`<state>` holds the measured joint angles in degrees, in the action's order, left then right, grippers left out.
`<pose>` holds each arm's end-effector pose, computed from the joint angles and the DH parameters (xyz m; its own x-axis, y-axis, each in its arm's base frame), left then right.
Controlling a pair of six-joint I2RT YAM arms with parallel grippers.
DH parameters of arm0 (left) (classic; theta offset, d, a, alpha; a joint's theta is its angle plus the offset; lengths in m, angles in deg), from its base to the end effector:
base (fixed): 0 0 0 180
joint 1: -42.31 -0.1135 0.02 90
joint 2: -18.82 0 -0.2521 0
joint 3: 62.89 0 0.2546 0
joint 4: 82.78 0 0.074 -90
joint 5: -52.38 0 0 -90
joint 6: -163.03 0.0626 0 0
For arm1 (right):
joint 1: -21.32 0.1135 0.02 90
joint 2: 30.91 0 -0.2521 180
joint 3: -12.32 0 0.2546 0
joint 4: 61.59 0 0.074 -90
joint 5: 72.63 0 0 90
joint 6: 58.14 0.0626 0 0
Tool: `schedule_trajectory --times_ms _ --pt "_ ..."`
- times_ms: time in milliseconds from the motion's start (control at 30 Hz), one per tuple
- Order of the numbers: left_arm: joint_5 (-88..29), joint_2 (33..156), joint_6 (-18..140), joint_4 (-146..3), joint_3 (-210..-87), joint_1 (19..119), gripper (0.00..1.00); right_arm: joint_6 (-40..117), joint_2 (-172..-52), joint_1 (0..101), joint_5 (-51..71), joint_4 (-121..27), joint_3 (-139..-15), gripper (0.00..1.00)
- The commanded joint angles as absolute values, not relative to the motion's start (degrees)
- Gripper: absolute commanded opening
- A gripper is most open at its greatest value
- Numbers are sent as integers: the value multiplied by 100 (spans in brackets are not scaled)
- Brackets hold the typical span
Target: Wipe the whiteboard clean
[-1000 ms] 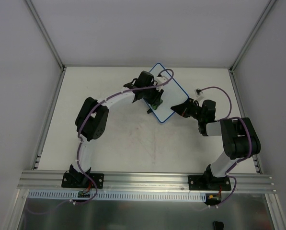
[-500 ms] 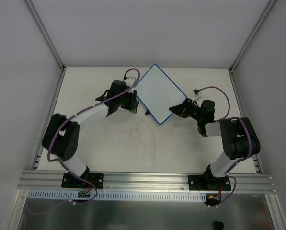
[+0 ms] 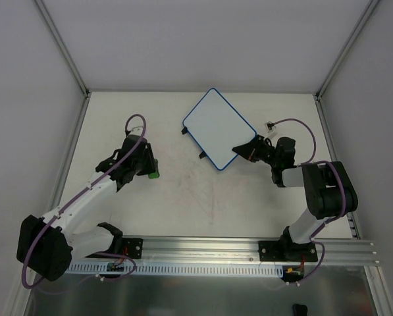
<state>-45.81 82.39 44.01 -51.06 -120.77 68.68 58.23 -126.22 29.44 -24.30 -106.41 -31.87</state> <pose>0.2451 -0.1115 0.2314 -0.6401 -0.2186 -0.7366 0.0317 0.9503 -0.3097 0.3141 0.0868 0.1531 -0.4348 0.2731 -0.8581 -0.6324 0.5858 0.5068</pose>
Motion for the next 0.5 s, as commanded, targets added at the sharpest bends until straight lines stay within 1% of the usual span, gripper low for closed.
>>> schedule_trajectory --times_ms 0,33,67,133,200,267,400,467 --pt "-5369 7833 3264 -3982 -11951 6718 0 5841 -12434 3003 -2745 -11625 -3286 0" --pt "-5675 7728 3051 -3875 -11811 6718 0 5849 -12425 3011 -2745 -11642 -3286 0" --pt "-5722 7701 2857 -3761 -11757 6701 0 5850 -12434 3003 -2754 -11651 -3286 0" --pt "-5705 7718 2373 -3549 -11661 6561 0 5867 -12460 3011 -2745 -11660 -3286 0" --pt "-5398 7858 2206 -3531 -11538 6429 0 5867 -12451 3011 -2745 -11669 -3277 0" --pt "-5039 8261 2073 -3522 -11537 6402 0 5858 -12425 3020 -2728 -11669 -3260 0" --pt "-4730 9279 2231 -3487 -11739 6393 0 5850 -12346 3011 -2754 -11660 -3242 0" --pt "-4624 9528 2266 -3487 -11818 6384 0 5850 -12311 3003 -2745 -11651 -3233 0"
